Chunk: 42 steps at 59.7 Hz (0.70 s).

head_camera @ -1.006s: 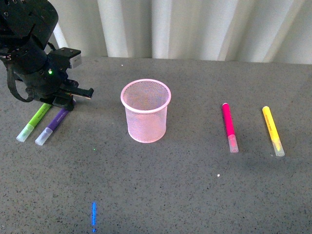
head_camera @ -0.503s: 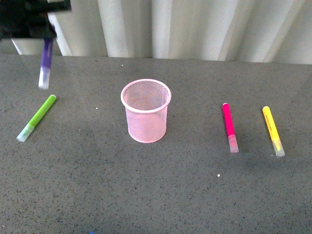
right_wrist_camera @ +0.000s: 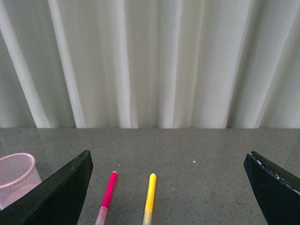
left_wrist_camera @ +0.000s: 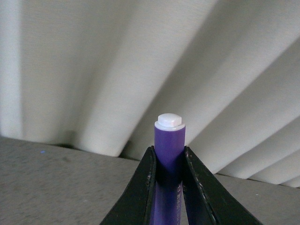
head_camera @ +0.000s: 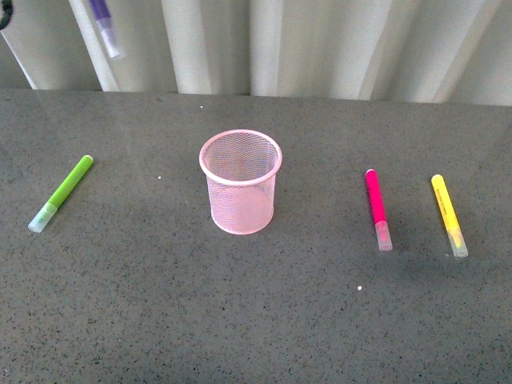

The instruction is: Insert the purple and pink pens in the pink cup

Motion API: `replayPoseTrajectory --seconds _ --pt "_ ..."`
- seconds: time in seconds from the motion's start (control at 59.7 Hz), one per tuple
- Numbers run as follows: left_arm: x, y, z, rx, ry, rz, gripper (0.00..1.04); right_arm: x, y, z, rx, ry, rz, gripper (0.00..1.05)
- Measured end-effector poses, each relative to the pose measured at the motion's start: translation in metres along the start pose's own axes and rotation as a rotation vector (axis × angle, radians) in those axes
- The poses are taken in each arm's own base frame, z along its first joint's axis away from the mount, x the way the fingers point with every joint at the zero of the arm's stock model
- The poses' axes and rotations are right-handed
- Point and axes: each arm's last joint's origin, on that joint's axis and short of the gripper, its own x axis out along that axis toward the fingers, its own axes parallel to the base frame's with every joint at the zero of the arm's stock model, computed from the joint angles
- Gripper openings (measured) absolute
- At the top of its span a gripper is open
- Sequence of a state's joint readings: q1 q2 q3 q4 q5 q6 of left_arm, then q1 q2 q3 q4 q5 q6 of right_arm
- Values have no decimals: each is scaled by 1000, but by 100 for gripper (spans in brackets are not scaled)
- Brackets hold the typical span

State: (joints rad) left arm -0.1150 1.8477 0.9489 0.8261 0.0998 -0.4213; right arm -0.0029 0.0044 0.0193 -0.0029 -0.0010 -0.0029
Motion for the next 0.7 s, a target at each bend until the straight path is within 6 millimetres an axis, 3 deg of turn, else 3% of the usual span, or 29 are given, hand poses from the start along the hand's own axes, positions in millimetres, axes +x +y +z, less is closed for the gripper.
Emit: replayPoseTrajectory --seconds 0.251,0.52,0.704 --pt "-7 -32 -38 -61 -62 -183 13 0 0 0 0 0 0 98" --pt "-29 -35 -58 -110 -152 -204 13 0 0 0 0 0 0 98" --pt "-31 -34 -72 -119 -135 -209 13 0 0 0 0 0 0 98"
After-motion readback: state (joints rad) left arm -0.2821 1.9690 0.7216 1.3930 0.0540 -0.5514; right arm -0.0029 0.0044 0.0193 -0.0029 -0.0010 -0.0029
